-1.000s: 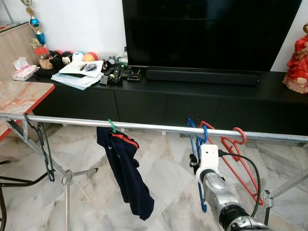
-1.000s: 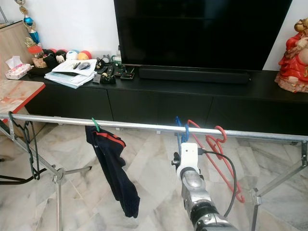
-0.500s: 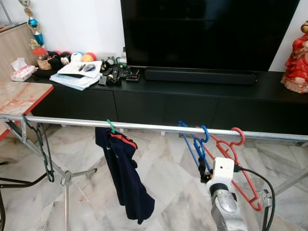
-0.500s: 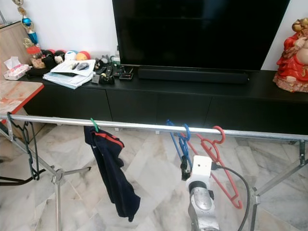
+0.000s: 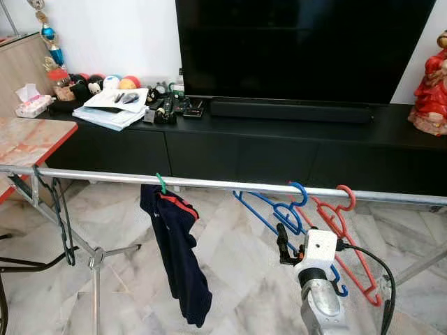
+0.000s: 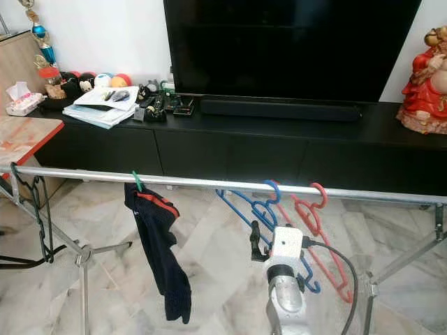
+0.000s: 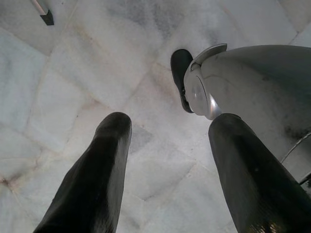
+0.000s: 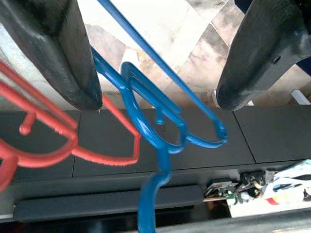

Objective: Hang hanger

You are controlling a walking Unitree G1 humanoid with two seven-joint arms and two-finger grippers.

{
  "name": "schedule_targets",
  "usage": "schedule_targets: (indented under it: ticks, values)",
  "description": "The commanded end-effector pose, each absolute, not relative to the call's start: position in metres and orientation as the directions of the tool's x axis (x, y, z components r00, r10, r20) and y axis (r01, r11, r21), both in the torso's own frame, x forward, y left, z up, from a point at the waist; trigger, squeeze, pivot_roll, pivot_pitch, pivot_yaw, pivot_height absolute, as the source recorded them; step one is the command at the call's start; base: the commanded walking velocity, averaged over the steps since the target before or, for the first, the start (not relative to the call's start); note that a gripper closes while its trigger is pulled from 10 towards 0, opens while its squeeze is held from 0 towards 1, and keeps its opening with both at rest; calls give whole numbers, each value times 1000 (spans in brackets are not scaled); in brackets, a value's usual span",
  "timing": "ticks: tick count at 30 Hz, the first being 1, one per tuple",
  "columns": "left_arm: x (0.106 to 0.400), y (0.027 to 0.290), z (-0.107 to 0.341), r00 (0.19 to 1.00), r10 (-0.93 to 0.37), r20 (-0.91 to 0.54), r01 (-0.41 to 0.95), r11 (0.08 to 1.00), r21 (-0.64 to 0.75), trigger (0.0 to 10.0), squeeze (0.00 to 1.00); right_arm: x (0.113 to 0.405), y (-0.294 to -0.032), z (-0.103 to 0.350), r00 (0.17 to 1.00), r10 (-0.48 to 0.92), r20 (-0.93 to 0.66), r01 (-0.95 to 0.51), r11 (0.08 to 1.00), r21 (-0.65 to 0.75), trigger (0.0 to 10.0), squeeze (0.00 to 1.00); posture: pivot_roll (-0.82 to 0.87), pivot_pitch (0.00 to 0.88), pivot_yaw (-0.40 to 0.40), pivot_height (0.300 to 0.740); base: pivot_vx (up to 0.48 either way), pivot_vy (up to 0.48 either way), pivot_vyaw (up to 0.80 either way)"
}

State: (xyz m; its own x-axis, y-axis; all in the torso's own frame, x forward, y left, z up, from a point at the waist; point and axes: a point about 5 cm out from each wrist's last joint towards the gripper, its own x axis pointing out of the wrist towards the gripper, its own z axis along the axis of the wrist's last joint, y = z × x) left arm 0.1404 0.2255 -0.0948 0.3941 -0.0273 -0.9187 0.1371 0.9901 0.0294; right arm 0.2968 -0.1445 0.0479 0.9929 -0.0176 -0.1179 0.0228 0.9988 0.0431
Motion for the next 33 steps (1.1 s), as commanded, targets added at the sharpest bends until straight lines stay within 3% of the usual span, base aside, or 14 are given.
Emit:
schedule_targets:
  ticks: [1, 33]
  values:
    - [139, 228, -95, 392, -20, -920, 135, 990, 36, 10000, 0, 296, -143, 49, 993, -13, -115, 18, 999, 40, 10000, 0, 103, 0, 24, 740, 0, 0, 0]
    - [142, 227, -94, 407, -29, -913, 126, 992, 25, 10000, 0, 297, -133, 44, 984, -11, -177, 21, 998, 53, 10000, 0, 111, 8, 24, 740, 0, 0, 0]
